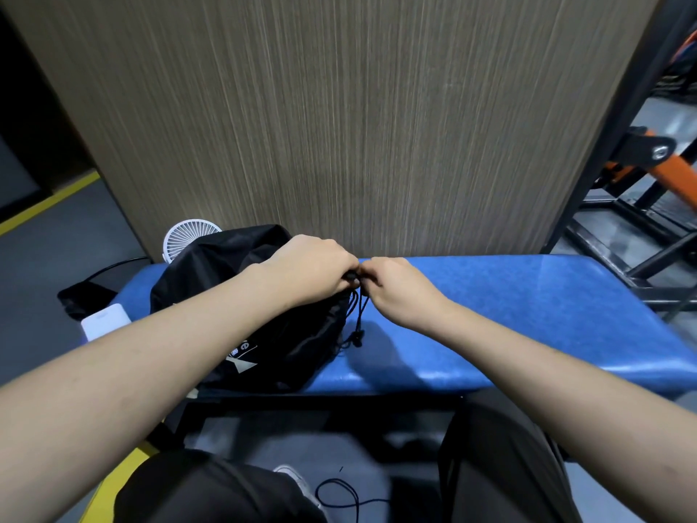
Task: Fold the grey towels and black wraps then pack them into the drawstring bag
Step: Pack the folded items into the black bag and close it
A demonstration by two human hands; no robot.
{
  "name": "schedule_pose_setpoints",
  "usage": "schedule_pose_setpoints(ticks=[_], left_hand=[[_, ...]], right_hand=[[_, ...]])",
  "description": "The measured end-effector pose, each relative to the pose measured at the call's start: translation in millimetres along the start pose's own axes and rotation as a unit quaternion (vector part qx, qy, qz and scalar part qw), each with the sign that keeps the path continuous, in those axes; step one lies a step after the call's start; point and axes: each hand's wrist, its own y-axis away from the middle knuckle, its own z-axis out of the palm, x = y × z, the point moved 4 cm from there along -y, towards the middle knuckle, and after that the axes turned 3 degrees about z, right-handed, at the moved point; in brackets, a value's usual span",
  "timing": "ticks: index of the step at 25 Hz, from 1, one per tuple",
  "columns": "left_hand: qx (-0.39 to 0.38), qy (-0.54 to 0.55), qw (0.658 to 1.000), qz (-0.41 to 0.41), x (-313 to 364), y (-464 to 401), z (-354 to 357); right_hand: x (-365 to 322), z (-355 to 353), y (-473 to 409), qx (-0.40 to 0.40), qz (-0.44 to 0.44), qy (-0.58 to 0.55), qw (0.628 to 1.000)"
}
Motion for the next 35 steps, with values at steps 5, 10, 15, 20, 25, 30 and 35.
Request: schedule_pose_setpoints(ticks=[5, 10, 15, 20, 25, 30, 35], left_hand=[[0.005, -0.016, 1.000, 0.015, 2, -1, -1], [0.015, -0.008, 1.000, 0.002, -1, 1, -2], [0.016, 0.010, 1.000, 0.011, 0, 2, -4], [0.000, -0.021, 1.000, 0.016, -3, 5, -3], [0.008, -0.041, 0.999, 0.024, 0, 5, 2], [0.000, -0.034, 0.999, 0.010, -3, 3, -2], [-0.028, -0.036, 0.999, 0.024, -4, 4, 9]], right_hand=[[8, -1, 0, 0.036, 0.067, -0.133, 0.988], [18, 12, 1, -0.022, 0.116, -0.406, 0.906], [14, 19, 1, -0.030, 0.089, -0.288, 0.953], [9, 19, 5, 0.022, 0.016, 0.151, 0.988], [12, 9, 8, 0.170, 0.008, -0.132, 0.977], [8, 15, 8, -0.008, 0.115, -0.547, 0.829], [21, 25, 9, -0.053, -0.004, 0.156, 0.986]])
